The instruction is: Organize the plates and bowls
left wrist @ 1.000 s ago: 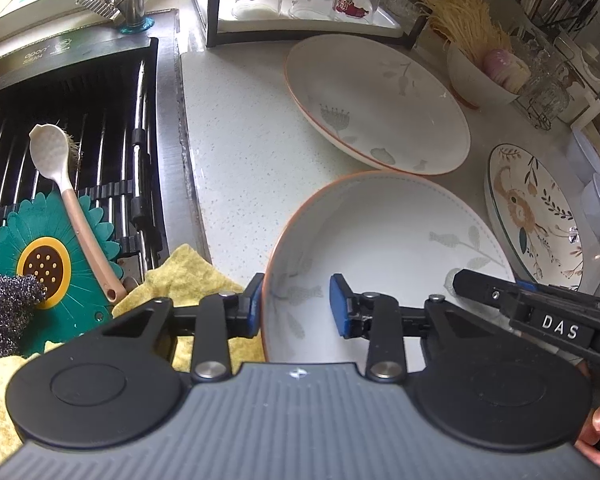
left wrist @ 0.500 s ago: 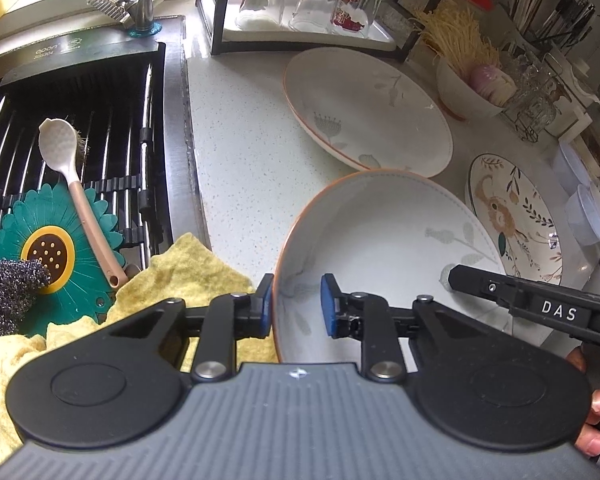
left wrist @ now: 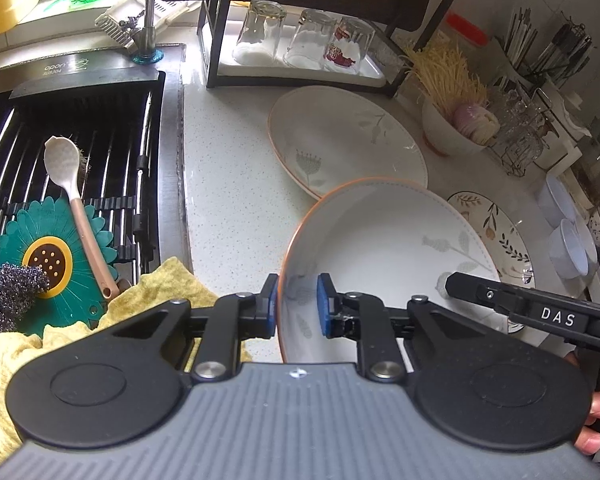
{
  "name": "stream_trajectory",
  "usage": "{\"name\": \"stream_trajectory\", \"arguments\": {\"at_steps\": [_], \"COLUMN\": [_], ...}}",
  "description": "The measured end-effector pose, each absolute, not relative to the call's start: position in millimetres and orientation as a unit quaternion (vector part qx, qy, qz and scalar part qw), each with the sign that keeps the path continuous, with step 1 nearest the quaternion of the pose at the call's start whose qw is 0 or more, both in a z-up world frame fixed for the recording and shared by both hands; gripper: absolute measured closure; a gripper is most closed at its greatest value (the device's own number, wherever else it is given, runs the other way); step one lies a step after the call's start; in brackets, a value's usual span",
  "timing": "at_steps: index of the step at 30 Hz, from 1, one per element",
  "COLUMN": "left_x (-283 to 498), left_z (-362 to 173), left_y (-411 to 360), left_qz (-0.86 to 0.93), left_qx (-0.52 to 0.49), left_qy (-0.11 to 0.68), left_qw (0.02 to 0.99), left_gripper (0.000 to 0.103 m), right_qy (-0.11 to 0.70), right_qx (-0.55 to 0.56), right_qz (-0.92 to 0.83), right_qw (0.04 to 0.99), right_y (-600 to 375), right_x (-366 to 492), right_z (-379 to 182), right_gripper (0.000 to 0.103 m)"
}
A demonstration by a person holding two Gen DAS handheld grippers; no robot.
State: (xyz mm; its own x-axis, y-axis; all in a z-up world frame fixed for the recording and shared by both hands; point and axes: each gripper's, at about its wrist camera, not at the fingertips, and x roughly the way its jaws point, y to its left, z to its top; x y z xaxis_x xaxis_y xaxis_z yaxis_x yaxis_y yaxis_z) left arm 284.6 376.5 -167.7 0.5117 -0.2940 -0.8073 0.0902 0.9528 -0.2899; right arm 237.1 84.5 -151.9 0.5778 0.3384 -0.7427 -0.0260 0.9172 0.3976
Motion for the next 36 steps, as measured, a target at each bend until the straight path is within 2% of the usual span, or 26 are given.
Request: {"name": "stream_trajectory", "arguments": {"at_steps": [16, 36], "left_x": [308, 324], "left_z": [-120, -133], "left_y": [332, 244], "left_qz": [-0.131, -0.150], "left_qx": [-0.097, -0.100], "left_qy": [0.437, 0.452], "left_qw": [0.884, 0.874], "left_gripper": [0.082, 0.083], "right_qy": [0.393, 0.388], "right_qx": [0.164, 0.188], "right_qz": [0.113, 0.082], "right_qw": [0.898, 0.899], "right_y": [39, -42], "right_x": [251, 254], "right_z": [-115, -125], "right_gripper": [0.072, 0.072]}}
